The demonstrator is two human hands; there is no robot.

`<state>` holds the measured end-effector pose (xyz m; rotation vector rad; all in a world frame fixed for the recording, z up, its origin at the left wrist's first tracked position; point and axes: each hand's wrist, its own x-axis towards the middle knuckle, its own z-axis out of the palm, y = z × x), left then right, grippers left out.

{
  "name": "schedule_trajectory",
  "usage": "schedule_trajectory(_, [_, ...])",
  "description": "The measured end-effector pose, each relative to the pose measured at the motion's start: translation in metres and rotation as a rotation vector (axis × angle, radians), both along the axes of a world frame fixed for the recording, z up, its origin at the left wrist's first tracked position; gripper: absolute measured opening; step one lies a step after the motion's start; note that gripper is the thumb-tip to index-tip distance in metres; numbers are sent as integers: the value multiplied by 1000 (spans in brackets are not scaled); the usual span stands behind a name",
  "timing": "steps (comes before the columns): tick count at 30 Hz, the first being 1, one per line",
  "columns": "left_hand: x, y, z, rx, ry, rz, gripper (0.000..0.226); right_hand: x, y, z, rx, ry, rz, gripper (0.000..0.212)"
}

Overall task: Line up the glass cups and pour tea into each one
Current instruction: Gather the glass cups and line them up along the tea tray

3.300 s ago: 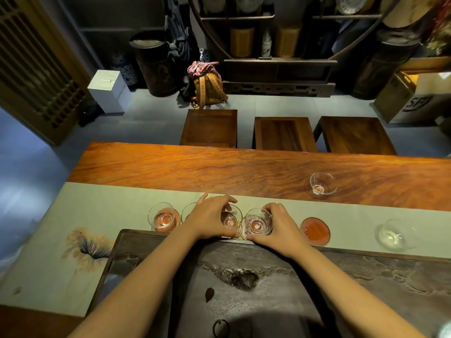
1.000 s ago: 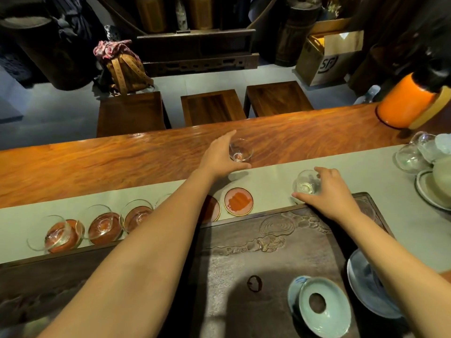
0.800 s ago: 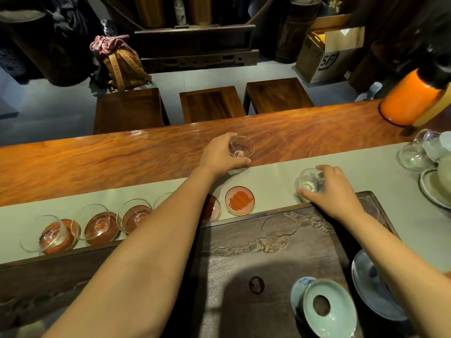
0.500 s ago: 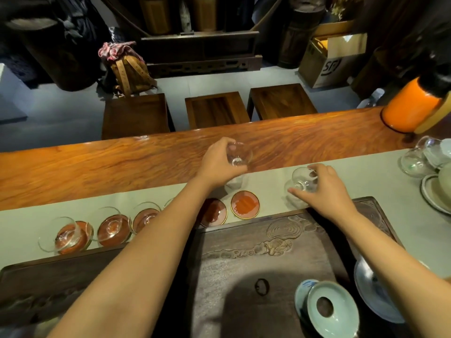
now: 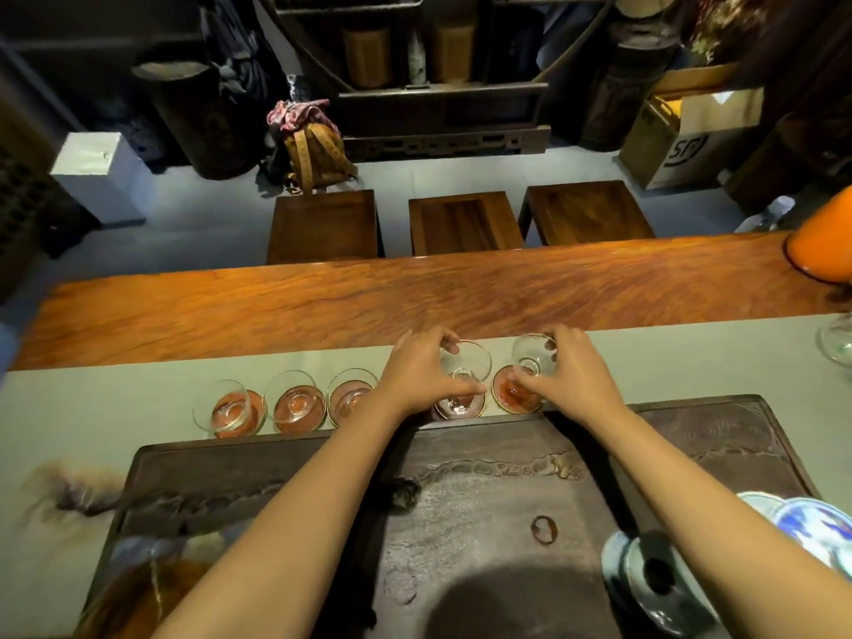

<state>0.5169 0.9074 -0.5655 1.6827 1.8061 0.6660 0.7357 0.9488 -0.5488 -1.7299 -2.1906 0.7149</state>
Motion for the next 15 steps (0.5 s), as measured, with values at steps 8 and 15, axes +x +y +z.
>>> schedule_trajectory(8, [-2,-8,-12,-65,51,-81,75,-2,-11,-8,-62,-12,38,86])
schedule_trajectory(15, [-3,-8,-12,-65,72,-116,77,-9,-13,-12,-74,-41,63,86])
